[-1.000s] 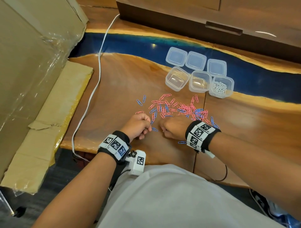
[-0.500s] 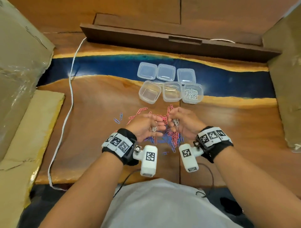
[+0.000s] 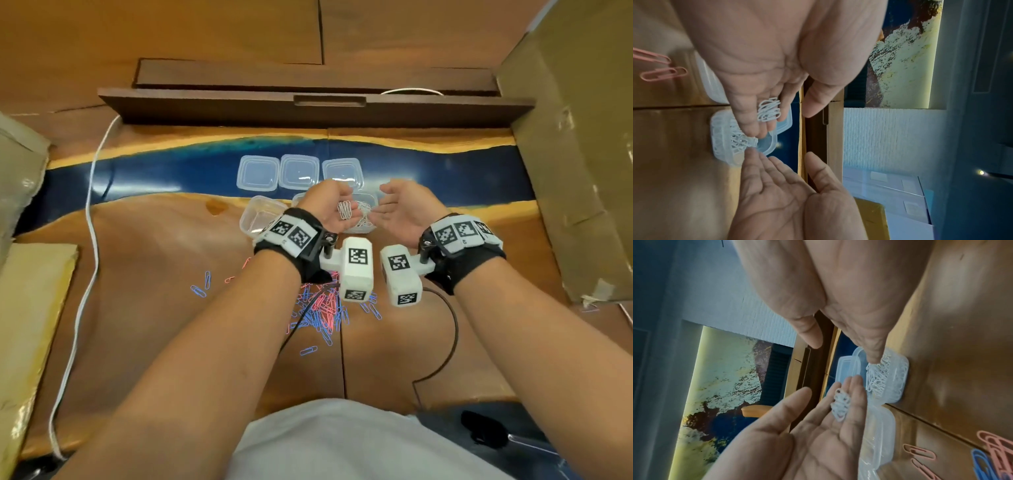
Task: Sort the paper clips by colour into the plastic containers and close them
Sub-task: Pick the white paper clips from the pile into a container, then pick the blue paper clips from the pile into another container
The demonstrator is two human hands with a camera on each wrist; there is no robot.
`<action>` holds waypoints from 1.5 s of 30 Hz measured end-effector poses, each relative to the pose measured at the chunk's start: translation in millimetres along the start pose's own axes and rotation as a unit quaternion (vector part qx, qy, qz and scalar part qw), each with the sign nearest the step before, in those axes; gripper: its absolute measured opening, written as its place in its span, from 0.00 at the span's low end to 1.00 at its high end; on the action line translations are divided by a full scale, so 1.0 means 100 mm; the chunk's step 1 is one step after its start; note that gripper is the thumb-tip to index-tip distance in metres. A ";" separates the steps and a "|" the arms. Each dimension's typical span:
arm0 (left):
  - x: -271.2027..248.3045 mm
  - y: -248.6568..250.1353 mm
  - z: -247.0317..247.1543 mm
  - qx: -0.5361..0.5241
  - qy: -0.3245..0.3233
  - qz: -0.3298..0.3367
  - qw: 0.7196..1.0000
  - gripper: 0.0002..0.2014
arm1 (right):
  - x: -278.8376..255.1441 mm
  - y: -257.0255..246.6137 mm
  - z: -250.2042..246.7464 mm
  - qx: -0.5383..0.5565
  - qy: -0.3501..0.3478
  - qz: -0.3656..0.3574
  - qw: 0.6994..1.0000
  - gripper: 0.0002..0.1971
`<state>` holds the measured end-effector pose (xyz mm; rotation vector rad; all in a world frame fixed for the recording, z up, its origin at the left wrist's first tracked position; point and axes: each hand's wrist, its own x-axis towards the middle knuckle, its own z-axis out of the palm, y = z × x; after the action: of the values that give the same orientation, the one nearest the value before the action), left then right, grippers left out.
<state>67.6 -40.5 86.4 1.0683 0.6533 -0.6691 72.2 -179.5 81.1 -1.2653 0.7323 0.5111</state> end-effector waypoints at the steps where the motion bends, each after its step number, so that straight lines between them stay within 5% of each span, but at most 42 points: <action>1: 0.04 0.02 0.05 0.005 0.006 0.005 1.000 0.13 | 0.01 -0.01 -0.03 -0.002 0.002 0.001 1.000 0.16; 6: 0.10 0.05 0.13 0.013 0.023 -0.009 1.000 0.25 | -0.02 0.00 -0.13 0.007 0.002 -0.022 1.000 0.06; 11: -0.11 -0.02 0.01 0.047 0.007 0.062 0.997 0.17 | -0.13 0.25 -0.28 -0.114 -0.003 -0.086 0.990 0.04; 13: -0.26 -0.12 -0.14 0.136 0.010 0.106 0.985 0.10 | -0.18 0.49 -0.37 -0.282 0.015 -0.144 0.948 0.05; 17: -0.52 -0.52 -0.67 0.365 0.031 0.137 0.920 0.05 | -0.19 1.06 -0.54 -0.574 -0.005 -0.171 0.801 0.06; 21: -0.68 -1.01 -1.17 0.416 0.068 0.106 0.901 0.06 | -0.23 1.47 -0.59 -0.601 0.048 -0.176 0.778 0.20; 23: -0.73 -1.19 -1.35 0.423 0.088 0.099 0.897 0.06 | -0.26 1.58 -0.55 -0.585 0.067 -0.200 0.783 0.20; 28: -0.80 -1.44 -1.57 0.418 0.118 0.096 0.896 0.05 | -0.25 1.72 -0.45 -0.541 0.092 -0.197 0.813 0.02; 36: -0.79 -1.52 -1.52 0.489 0.089 0.140 0.856 0.08 | -0.27 1.65 -0.40 -0.583 0.066 -0.165 0.793 0.09; 42: -0.47 -1.26 -0.87 0.654 0.030 0.254 0.712 0.12 | -0.31 1.67 -0.53 -0.270 0.041 -0.137 0.952 0.10; 45: -0.22 -1.13 -0.42 0.734 -0.010 0.307 0.605 0.18 | -0.40 1.65 -0.58 -0.090 0.026 -0.090 0.991 0.08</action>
<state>-38.7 -34.9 24.8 2.6399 -0.5673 -0.4992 -83.9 -194.4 -6.7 -1.5030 0.6172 0.4050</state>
